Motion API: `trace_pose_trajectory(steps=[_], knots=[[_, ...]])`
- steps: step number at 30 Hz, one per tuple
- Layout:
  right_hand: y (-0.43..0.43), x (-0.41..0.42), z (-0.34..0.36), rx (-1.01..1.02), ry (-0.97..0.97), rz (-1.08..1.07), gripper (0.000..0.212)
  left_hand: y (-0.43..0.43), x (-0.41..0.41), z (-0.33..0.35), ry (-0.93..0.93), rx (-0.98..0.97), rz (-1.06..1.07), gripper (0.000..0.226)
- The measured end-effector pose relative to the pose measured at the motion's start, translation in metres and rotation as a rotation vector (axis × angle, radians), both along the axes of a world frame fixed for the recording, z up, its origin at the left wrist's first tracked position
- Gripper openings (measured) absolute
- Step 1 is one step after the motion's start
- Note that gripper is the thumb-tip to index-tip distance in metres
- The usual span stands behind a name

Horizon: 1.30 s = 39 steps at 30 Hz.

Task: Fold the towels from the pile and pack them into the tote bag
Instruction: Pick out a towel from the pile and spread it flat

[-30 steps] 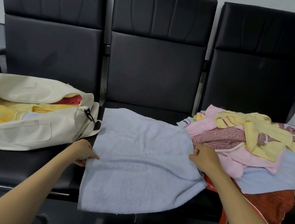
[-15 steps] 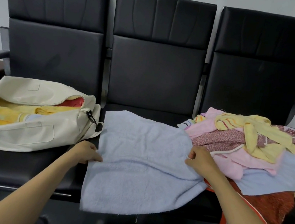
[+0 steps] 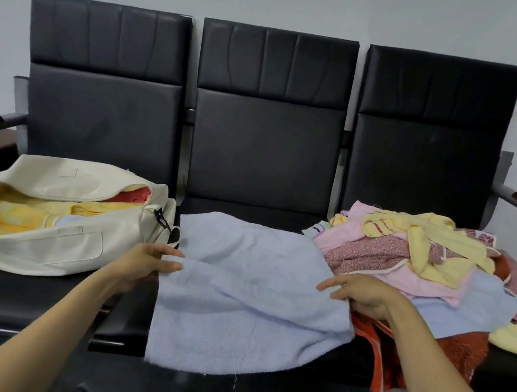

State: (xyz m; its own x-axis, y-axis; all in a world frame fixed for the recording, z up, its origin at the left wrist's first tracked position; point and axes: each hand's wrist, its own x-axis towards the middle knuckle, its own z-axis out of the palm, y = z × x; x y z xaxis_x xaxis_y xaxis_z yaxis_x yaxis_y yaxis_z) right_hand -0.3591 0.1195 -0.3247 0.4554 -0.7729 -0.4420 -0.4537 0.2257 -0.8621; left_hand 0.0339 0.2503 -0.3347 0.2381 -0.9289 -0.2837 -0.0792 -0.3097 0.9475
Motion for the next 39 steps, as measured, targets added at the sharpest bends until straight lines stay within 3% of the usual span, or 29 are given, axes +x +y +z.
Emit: trace_pose_trajectory(steps=[2, 7, 14, 18, 22, 28, 34, 39], knots=[[0.0, 0.002, 0.018, -0.102, -0.003, -0.079, 0.036, 0.0, -0.001, 0.019, -0.031, -0.061, 0.052, 0.026], [0.007, 0.003, 0.087, -0.594, 0.008, -0.179, 0.034, 0.005, -0.004, 0.095, -0.247, -0.31, 0.082, 0.021], [0.05, -0.002, 0.202, -1.001, -0.342, -0.336, 0.027, 0.034, -0.013, 0.215, -0.253, -0.763, 0.307, 0.025], [0.065, 0.002, 0.222, -1.054, -0.233, -0.306, 0.024, 0.051, -0.016, 0.236, -0.339, -0.762, 0.283, 0.021], [0.077, 0.004, 0.235, -1.102, -0.369, -0.459, 0.018, 0.065, -0.019, 0.253, -0.309, -0.815, 0.321, 0.022], [0.078, 0.004, 0.242, -1.078, -0.361, -0.472, 0.016, 0.07, -0.023, 0.267, -0.28, -0.836, 0.318, 0.014], [0.068, 0.008, 0.231, -0.917, -0.33, -0.416, 0.017, 0.055, -0.017, 0.249, -0.162, -0.726, 0.299, 0.015], [0.065, 0.006, 0.233, -0.864, -0.507, -0.353, 0.03, 0.051, -0.013, 0.251, 0.001, -0.77, 0.231, 0.031]])
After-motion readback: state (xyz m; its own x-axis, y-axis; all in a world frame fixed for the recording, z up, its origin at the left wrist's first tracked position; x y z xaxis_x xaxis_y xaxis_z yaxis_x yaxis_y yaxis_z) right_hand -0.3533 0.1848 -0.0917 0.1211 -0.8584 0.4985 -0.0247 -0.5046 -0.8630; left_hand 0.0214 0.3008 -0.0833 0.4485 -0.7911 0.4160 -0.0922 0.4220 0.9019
